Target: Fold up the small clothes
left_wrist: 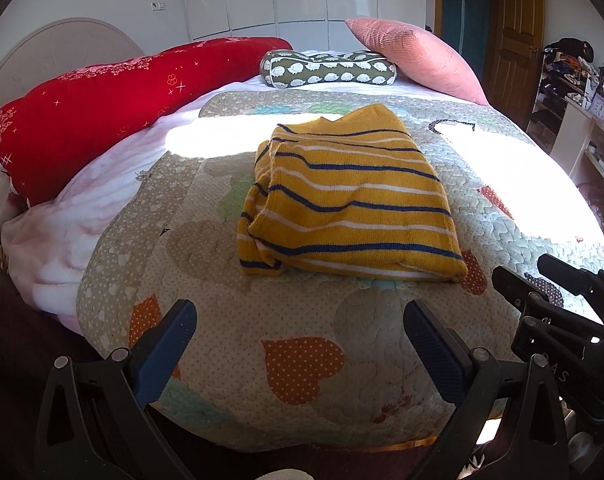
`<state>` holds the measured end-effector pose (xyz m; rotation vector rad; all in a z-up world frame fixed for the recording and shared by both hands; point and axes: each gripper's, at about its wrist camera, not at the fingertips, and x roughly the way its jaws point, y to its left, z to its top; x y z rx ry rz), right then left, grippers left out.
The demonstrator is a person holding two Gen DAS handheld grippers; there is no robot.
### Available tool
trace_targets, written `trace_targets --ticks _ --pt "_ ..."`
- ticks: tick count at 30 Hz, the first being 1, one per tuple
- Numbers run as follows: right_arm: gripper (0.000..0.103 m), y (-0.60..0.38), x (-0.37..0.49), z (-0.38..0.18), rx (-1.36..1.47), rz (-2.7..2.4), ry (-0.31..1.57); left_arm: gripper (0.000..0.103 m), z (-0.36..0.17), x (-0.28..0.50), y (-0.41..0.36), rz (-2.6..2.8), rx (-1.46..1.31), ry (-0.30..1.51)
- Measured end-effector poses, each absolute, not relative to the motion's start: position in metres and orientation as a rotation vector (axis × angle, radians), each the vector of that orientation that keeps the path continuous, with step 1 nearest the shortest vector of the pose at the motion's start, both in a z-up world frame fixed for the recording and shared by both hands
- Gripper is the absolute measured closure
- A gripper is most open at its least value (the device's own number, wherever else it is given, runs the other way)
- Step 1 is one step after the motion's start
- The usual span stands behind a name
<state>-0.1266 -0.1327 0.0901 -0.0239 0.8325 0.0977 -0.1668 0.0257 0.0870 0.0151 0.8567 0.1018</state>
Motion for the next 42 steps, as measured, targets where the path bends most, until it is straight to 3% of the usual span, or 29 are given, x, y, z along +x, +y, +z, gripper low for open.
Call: trace_targets --ticks 42 --pt "0.036 -0.119 -0.123 0.070 -0.027 0.118 0.900 0.000 0.070 -0.164 0.035 0.075 -0.054 0.921"
